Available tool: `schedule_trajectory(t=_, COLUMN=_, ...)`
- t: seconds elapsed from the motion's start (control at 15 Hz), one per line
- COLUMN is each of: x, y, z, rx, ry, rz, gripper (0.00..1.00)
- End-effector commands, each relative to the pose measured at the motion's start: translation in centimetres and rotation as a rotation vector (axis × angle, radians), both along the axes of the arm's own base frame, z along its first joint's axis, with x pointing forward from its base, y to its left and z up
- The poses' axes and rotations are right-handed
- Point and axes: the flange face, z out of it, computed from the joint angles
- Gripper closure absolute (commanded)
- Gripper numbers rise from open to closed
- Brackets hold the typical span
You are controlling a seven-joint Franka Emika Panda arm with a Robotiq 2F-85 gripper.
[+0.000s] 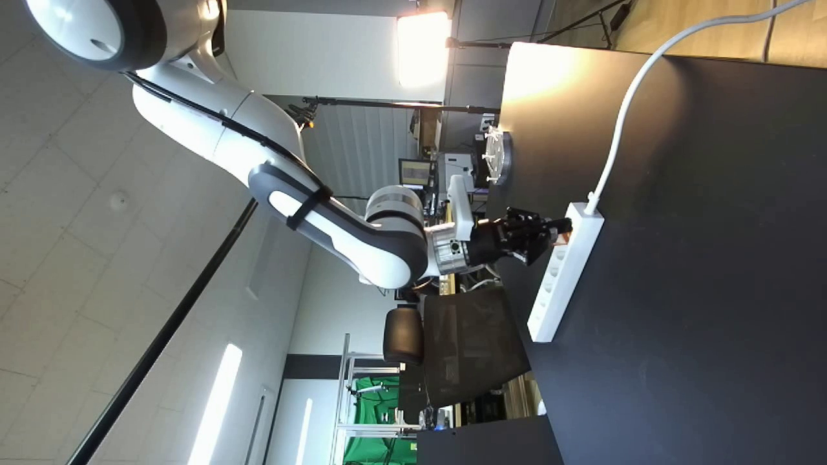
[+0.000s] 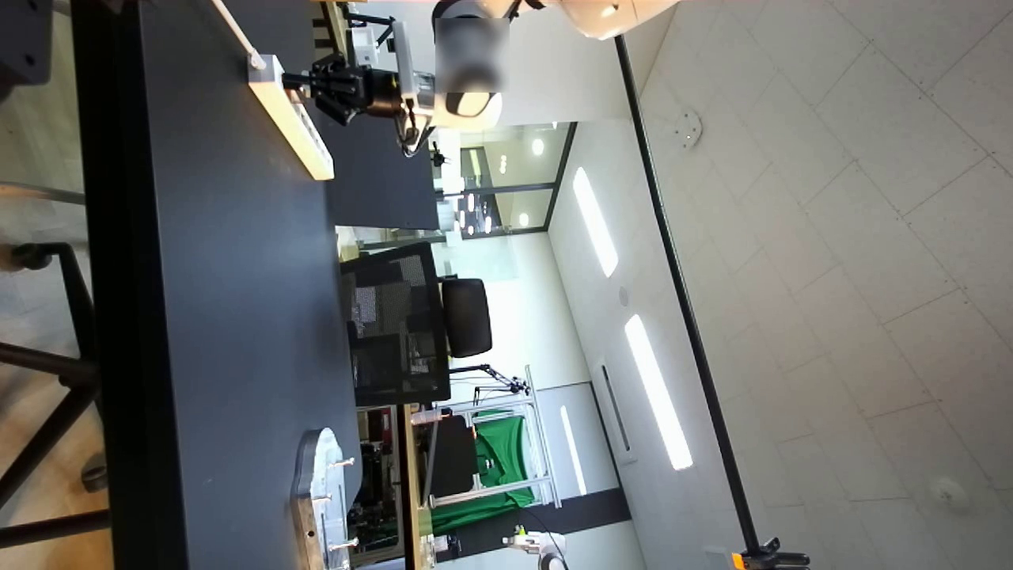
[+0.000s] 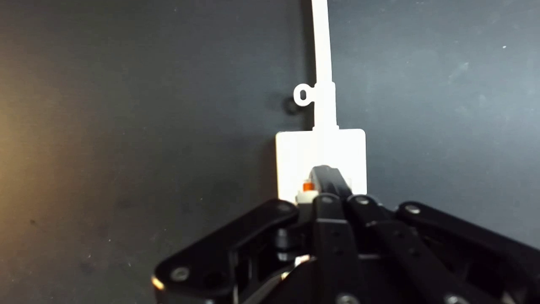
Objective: Push the button on the adaptor.
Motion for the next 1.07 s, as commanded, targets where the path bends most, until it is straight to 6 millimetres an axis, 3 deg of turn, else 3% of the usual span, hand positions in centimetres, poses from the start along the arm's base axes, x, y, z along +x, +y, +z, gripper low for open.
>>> schedule_trajectory(t=0.0, x=-0.6, y=0.2, z=-0.1, rx=-0.019, ry=-0.041, rz=-0.026, gripper=1.0)
schedule_trajectory(t=0.47, x=-1.1, y=1.9, z=-0.1, rx=-0.064, ry=-0.084, rz=0.022, gripper=1.0)
schedule_trajectory(t=1.0, x=-2.2, y=6.5, z=-0.4, rx=-0.245, ry=-0.09, rz=0.139, gripper=1.0)
